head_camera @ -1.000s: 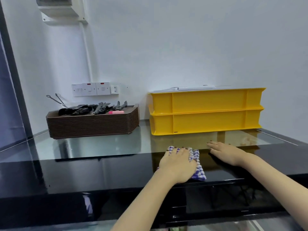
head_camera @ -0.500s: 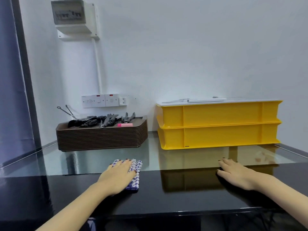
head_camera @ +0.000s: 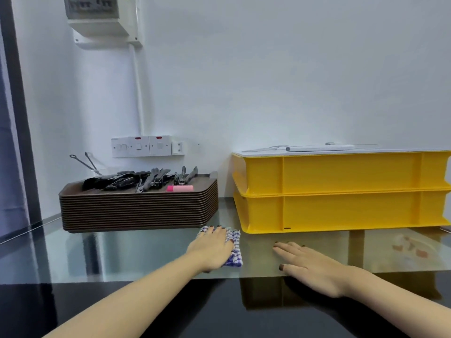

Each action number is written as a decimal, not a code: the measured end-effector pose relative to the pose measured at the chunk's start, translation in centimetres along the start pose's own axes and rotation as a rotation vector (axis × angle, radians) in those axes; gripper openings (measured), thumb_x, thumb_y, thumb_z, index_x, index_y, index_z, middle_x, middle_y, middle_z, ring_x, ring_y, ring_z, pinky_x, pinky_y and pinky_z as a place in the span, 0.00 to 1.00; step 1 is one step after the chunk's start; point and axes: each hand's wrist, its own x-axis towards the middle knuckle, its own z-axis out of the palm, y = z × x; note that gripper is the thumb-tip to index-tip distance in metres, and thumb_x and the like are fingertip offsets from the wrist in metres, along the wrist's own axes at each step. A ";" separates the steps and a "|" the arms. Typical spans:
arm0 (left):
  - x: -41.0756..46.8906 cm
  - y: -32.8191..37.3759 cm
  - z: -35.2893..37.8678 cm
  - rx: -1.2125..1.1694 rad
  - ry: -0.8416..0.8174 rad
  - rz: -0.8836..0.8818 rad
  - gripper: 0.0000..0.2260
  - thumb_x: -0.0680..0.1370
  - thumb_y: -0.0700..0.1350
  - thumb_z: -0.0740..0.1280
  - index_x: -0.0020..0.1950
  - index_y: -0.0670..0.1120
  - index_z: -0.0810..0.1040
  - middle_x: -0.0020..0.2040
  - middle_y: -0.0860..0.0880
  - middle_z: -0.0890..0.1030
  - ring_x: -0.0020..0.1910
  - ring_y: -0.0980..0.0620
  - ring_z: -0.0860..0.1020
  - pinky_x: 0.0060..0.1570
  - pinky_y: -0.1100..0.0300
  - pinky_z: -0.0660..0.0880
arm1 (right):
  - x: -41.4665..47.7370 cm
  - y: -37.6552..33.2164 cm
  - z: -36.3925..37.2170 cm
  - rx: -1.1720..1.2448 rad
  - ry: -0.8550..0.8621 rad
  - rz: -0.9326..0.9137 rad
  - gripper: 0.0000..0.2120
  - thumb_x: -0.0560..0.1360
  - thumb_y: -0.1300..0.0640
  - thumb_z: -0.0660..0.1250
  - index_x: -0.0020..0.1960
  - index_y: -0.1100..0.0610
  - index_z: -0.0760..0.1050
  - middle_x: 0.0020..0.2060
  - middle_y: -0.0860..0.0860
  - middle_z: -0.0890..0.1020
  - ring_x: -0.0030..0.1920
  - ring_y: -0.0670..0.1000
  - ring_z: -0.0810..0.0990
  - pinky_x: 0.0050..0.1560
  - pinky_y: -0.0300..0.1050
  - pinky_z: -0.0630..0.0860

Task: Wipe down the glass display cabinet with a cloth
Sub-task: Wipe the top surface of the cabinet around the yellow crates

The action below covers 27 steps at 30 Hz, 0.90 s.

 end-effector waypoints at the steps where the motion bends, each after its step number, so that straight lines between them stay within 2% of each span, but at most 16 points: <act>1: 1.1 0.4 0.1 0.024 0.002 0.014 0.19 0.81 0.43 0.48 0.71 0.41 0.63 0.71 0.42 0.64 0.70 0.43 0.61 0.67 0.50 0.58 | 0.2 0.1 0.0 0.003 0.002 -0.003 0.26 0.82 0.47 0.45 0.78 0.51 0.43 0.77 0.47 0.44 0.76 0.47 0.41 0.74 0.43 0.42; 4: 5.2 1.2 0.5 0.072 0.016 0.022 0.16 0.79 0.34 0.51 0.67 0.37 0.66 0.67 0.38 0.66 0.66 0.39 0.64 0.64 0.46 0.62 | 0.7 0.5 0.2 -0.003 0.009 -0.024 0.27 0.82 0.45 0.45 0.78 0.50 0.43 0.77 0.45 0.44 0.76 0.45 0.41 0.73 0.42 0.42; 10: 12.4 0.6 1.2 0.164 0.018 0.035 0.18 0.79 0.33 0.50 0.69 0.36 0.62 0.70 0.37 0.64 0.69 0.38 0.62 0.68 0.47 0.60 | 0.2 0.2 -0.1 0.034 0.011 -0.042 0.27 0.81 0.44 0.46 0.78 0.48 0.43 0.77 0.43 0.43 0.76 0.43 0.40 0.73 0.42 0.40; 13: 15.1 0.0 1.4 0.142 -0.007 0.016 0.15 0.81 0.35 0.51 0.67 0.37 0.64 0.67 0.37 0.67 0.66 0.37 0.66 0.65 0.47 0.64 | 0.1 0.2 -0.1 0.057 0.010 -0.040 0.27 0.81 0.43 0.45 0.78 0.48 0.43 0.76 0.41 0.42 0.75 0.42 0.39 0.72 0.41 0.39; 17: 16.5 -0.2 1.5 0.157 -0.018 0.070 0.14 0.83 0.39 0.49 0.66 0.38 0.65 0.69 0.38 0.67 0.67 0.39 0.67 0.64 0.48 0.65 | -0.2 0.1 -0.2 0.081 0.010 -0.030 0.27 0.81 0.43 0.45 0.78 0.47 0.43 0.76 0.41 0.43 0.75 0.42 0.40 0.72 0.40 0.39; 20: 16.3 -0.1 1.6 0.167 0.013 0.099 0.12 0.82 0.38 0.51 0.63 0.38 0.66 0.62 0.38 0.72 0.59 0.39 0.72 0.56 0.49 0.69 | -0.3 0.0 -0.1 0.083 0.014 -0.025 0.27 0.81 0.42 0.45 0.77 0.47 0.43 0.76 0.41 0.43 0.75 0.41 0.40 0.72 0.40 0.39; 22: 15.8 -0.4 2.1 0.207 0.020 0.122 0.12 0.81 0.38 0.52 0.64 0.40 0.65 0.59 0.38 0.74 0.56 0.39 0.74 0.54 0.48 0.71 | -0.3 -0.1 -0.1 0.076 0.014 -0.025 0.27 0.81 0.42 0.44 0.77 0.46 0.42 0.76 0.40 0.43 0.75 0.41 0.39 0.72 0.40 0.38; 24: 15.2 -0.9 2.7 0.213 0.050 0.139 0.14 0.81 0.39 0.52 0.67 0.41 0.63 0.61 0.38 0.72 0.59 0.39 0.72 0.57 0.47 0.71 | -0.2 -0.2 -0.1 0.072 0.013 -0.025 0.28 0.81 0.41 0.44 0.77 0.46 0.41 0.76 0.40 0.42 0.75 0.41 0.39 0.71 0.40 0.38; 27: 15.1 -1.1 3.2 0.253 0.059 0.109 0.18 0.80 0.37 0.51 0.71 0.40 0.57 0.65 0.36 0.68 0.66 0.36 0.66 0.64 0.46 0.65 | -0.1 -0.2 -0.3 0.072 0.008 -0.015 0.28 0.80 0.40 0.43 0.77 0.45 0.41 0.76 0.40 0.42 0.75 0.41 0.39 0.71 0.40 0.37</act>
